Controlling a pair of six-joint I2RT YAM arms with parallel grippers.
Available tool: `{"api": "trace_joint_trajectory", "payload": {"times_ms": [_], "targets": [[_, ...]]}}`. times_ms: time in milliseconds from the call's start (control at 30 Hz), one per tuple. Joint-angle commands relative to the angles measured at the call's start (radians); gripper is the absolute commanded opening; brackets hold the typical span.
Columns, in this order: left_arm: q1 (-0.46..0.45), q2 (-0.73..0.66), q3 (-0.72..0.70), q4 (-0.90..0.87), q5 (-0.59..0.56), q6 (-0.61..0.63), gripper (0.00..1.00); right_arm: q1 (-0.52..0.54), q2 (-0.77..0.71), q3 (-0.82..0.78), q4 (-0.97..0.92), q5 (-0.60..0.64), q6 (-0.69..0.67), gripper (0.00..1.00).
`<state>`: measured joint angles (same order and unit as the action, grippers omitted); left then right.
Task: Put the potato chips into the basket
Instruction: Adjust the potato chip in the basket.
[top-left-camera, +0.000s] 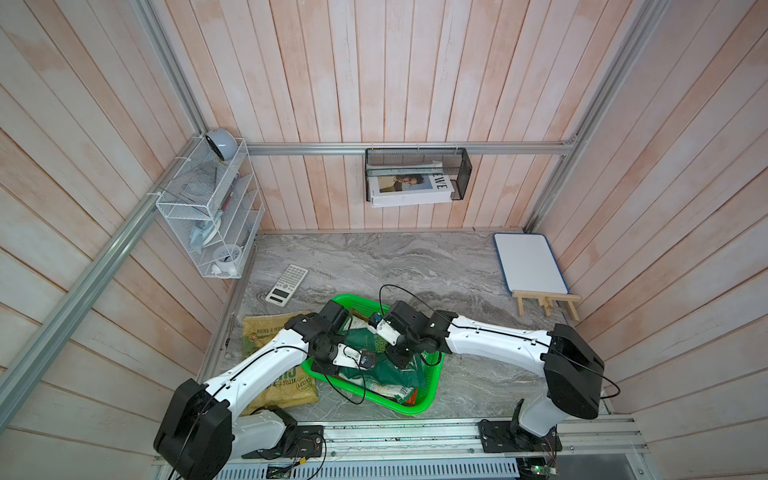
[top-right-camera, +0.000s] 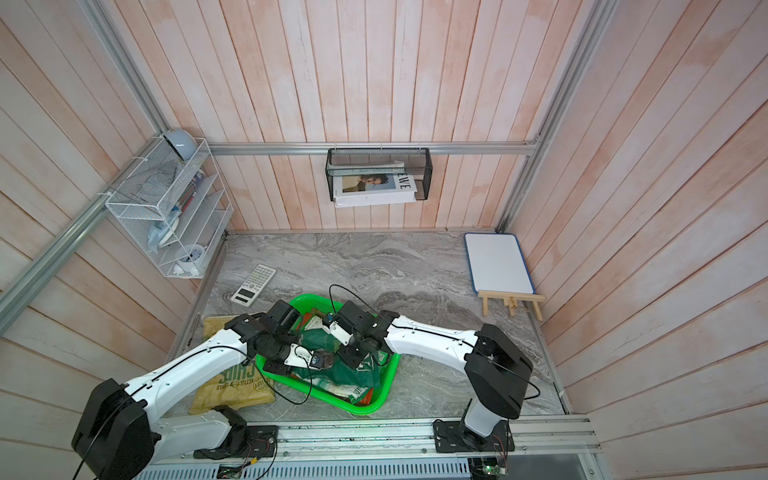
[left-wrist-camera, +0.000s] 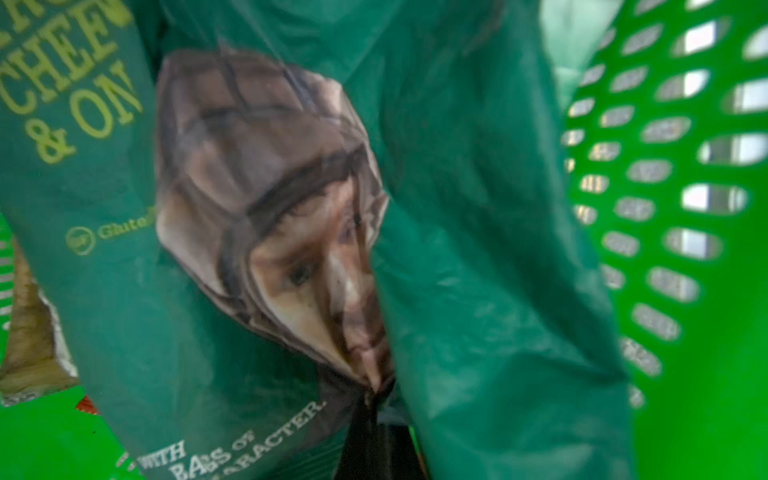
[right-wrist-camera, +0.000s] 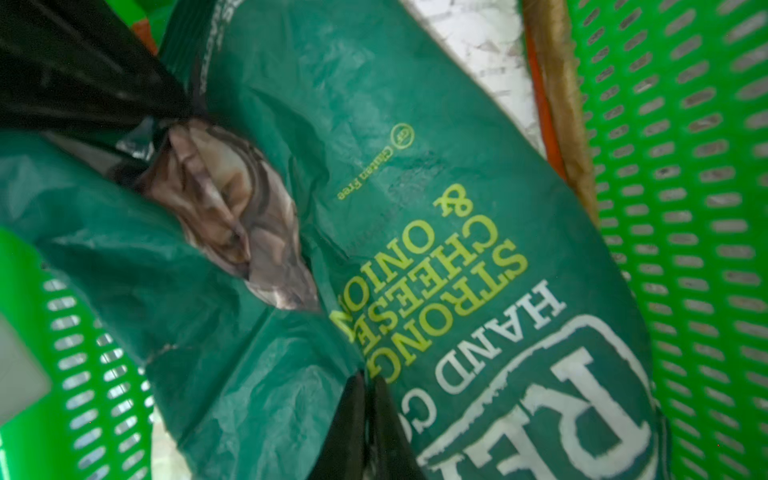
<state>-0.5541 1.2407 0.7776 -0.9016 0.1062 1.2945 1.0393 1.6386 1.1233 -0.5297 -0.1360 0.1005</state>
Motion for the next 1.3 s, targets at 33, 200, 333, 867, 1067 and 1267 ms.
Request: {"api": "trace_joint_trajectory", "payload": {"times_ms": [33,200,333,867,1067,1267], "targets": [[0.028,0.008,-0.029,0.127,-0.05,0.034,0.0,0.002,-0.011,0.001,-0.094,0.007,-0.002,0.0],[0.068,-0.017,-0.04,0.243,-0.069,0.077,0.0,0.011,-0.074,-0.018,-0.105,0.02,0.039,0.0],[0.096,-0.013,-0.045,0.38,-0.104,0.106,0.0,0.016,-0.122,-0.016,-0.126,0.013,0.071,0.0],[0.164,-0.151,-0.12,0.707,-0.34,-0.272,0.84,0.015,-0.077,0.046,-0.121,0.07,0.02,0.31],[0.218,-0.16,-0.025,0.707,-0.876,-1.025,0.62,0.007,-0.019,0.088,-0.029,0.108,-0.04,0.32],[0.417,-0.017,0.165,0.173,-0.737,-1.721,0.65,0.001,-0.028,0.08,0.026,0.125,-0.065,0.32]]}}
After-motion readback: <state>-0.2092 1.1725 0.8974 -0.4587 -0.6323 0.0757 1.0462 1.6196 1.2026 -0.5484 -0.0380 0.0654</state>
